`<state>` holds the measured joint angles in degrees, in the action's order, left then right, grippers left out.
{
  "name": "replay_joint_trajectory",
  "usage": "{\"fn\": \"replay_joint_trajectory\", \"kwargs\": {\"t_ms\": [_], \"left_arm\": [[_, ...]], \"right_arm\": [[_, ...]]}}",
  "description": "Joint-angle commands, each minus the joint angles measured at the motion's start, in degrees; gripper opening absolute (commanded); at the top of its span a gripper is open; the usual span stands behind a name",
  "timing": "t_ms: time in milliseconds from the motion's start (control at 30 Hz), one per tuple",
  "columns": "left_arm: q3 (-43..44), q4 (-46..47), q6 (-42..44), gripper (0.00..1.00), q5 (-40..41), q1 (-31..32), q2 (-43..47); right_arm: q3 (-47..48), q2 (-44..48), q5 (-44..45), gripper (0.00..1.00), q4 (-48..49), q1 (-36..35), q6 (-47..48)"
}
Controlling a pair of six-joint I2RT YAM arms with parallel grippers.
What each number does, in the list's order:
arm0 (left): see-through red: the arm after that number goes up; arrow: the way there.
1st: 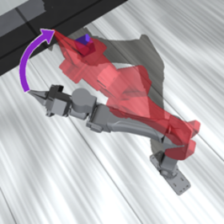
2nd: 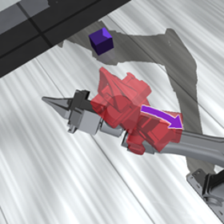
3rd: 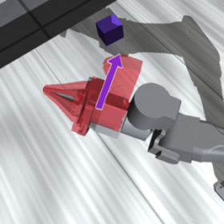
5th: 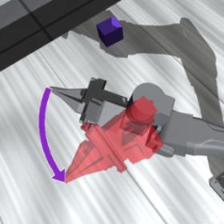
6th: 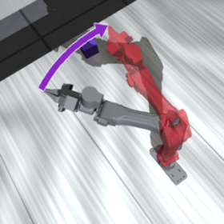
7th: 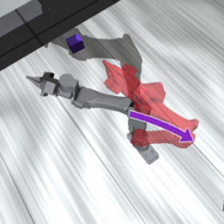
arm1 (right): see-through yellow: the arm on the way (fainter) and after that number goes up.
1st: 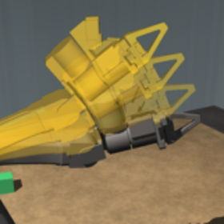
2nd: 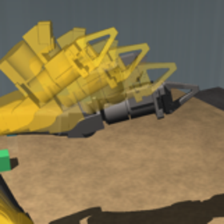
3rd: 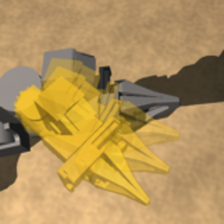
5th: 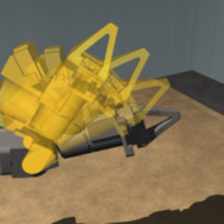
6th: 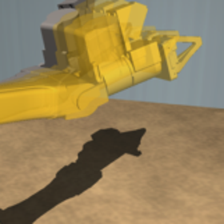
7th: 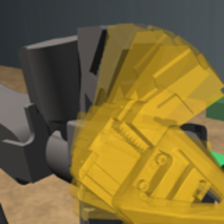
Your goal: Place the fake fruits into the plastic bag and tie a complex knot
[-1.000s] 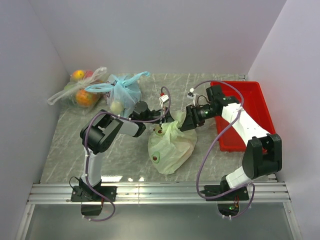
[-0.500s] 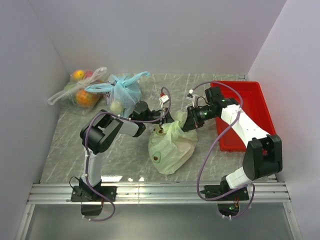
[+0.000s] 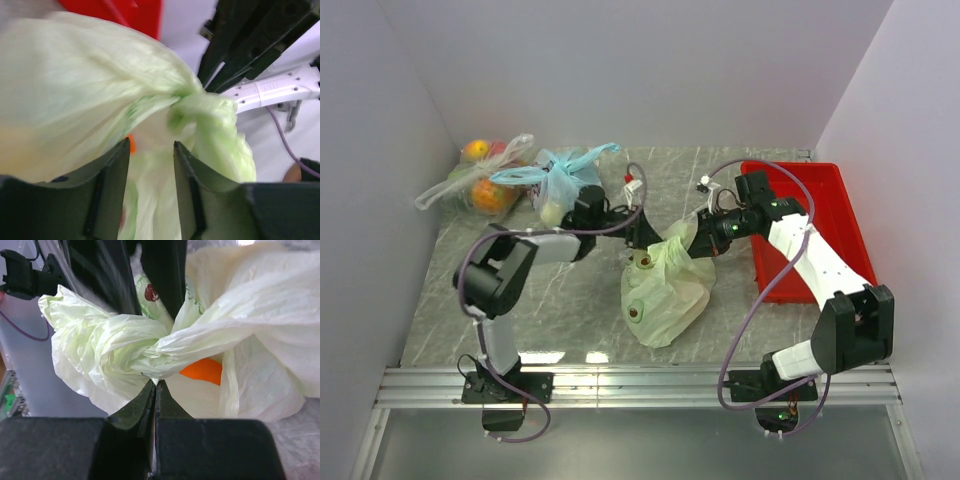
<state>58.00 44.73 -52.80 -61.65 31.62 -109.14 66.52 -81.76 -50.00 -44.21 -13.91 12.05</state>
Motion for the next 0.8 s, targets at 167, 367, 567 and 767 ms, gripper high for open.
{"fn": "replay_joint_trajectory", "kwargs": {"t_ms": [167, 367, 567, 767], "left_arm": [[7.1, -61.9, 62.7, 0.51, 2.0, -8.6, 15.4], [5.5, -69.6, 75.1, 0.77, 9.4, -6.4, 23.2], [5.6, -65.6, 80.0, 0.79, 24.8, 2.5, 27.8], [7.2, -60.9, 81.2, 0.78, 31.1, 8.1, 27.7]], "right_arm": [[1.6, 1.2, -2.1, 0.0, 2.7, -0.3, 1.7], [1.5, 0.8, -2.5, 0.0, 3.1, -0.6, 1.4], [1.9, 0.0, -1.9, 0.0, 3.5, -1.6, 1.3], [0.9, -0.6, -1.2, 0.0, 4.4, -2.5, 0.4]]}}
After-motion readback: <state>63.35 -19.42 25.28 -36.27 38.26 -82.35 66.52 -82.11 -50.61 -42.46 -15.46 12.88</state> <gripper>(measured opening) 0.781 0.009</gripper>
